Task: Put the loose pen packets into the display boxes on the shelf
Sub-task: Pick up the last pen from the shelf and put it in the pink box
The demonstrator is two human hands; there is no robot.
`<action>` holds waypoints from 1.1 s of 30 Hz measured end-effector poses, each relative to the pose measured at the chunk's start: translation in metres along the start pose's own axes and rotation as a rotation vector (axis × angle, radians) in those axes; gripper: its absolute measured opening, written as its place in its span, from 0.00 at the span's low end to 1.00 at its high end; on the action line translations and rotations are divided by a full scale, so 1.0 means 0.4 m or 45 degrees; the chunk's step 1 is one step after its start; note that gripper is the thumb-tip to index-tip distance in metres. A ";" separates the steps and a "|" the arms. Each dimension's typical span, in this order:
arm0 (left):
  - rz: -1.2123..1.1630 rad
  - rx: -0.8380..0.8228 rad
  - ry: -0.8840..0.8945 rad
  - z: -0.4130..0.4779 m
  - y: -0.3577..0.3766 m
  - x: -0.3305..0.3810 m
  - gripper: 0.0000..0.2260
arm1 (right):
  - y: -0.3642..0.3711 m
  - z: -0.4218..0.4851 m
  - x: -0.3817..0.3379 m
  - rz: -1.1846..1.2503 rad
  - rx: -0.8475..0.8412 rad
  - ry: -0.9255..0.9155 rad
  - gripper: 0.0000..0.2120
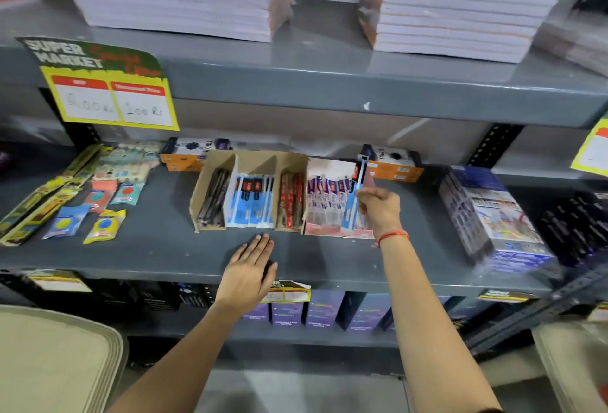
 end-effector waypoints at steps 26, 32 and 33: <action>0.024 0.044 -0.096 -0.053 0.013 -0.150 0.23 | 0.587 -0.091 0.133 -1.104 -0.493 -0.378 0.13; 0.018 0.094 -0.099 -0.053 0.010 -0.149 0.23 | 0.614 -0.139 0.209 -1.535 -0.992 -0.507 0.22; 0.018 0.097 -0.097 -0.053 0.010 -0.148 0.23 | 0.612 -0.142 0.231 -1.621 -1.044 -0.489 0.21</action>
Point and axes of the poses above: each hand's wrist, its own z-axis towards the middle knuckle, its own y-axis out of the palm, x = y × z, the point moved 8 cm from there along z, towards the middle knuckle, and after that the axes turned 15 degrees about z, right-handed, at the moved point
